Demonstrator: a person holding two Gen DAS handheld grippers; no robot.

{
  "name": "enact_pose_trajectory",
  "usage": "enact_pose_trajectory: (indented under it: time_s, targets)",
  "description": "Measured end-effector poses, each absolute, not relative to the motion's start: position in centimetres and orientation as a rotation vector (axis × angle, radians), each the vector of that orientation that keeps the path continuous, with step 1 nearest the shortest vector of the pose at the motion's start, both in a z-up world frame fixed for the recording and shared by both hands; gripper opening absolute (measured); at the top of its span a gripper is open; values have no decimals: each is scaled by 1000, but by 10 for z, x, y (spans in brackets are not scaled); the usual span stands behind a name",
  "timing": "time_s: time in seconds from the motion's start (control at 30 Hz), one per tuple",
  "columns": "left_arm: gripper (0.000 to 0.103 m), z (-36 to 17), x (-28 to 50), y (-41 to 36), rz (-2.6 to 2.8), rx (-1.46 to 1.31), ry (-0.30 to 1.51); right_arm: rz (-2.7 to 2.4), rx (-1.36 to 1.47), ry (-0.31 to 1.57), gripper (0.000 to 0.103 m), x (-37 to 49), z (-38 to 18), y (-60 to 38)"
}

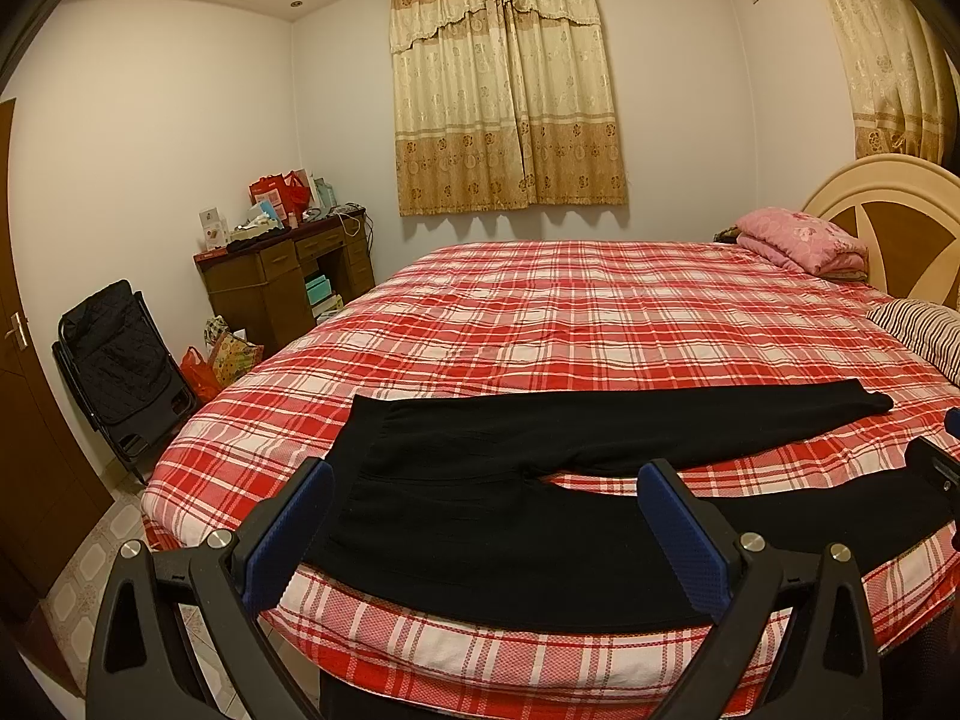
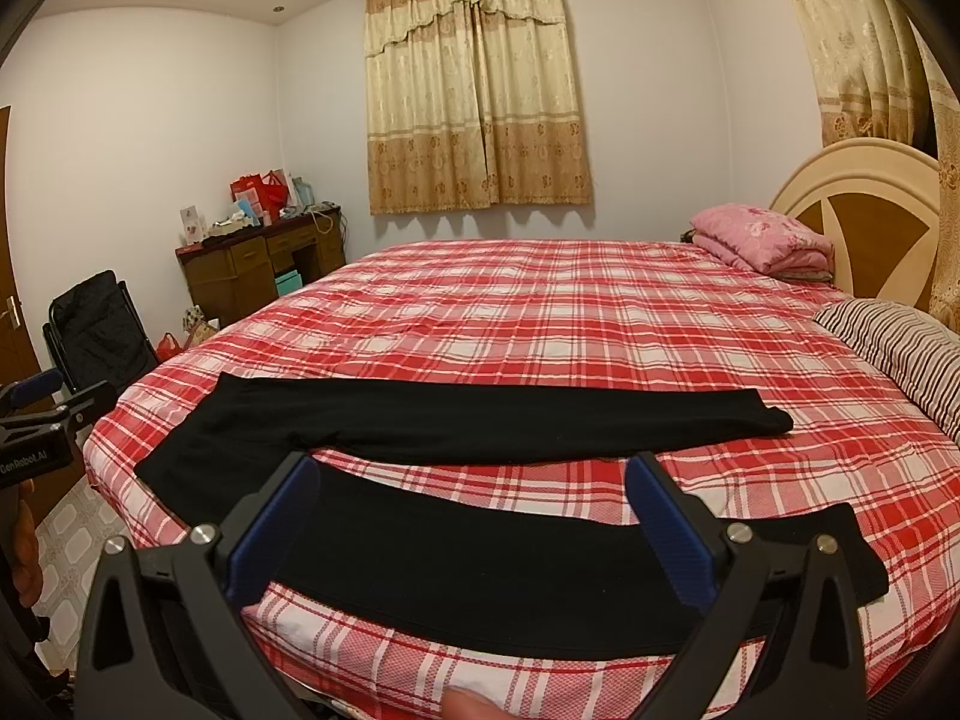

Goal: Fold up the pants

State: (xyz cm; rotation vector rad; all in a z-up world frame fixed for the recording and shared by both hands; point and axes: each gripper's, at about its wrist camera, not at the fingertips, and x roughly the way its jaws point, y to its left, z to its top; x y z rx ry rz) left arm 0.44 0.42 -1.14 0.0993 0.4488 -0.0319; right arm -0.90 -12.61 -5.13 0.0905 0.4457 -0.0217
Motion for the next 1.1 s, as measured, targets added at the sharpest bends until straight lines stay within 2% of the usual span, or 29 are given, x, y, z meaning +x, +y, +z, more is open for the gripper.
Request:
enact_pose_trajectory:
  time_s: [0.53, 0.63, 0.93, 1.1]
  targets:
    - [102, -23, 30, 20, 10, 107, 461, -29, 79, 465, 103, -5, -58, -129]
    - [102, -30, 58, 46, 81, 125, 458, -36, 75, 483, 103, 2, -63, -130]
    - [102, -79, 204, 166, 123, 84, 597, -52, 69, 537, 103, 22, -96, -141]
    - [102, -108, 270, 180, 62, 71, 695, -83, 77, 582, 103, 35, -116, -149]
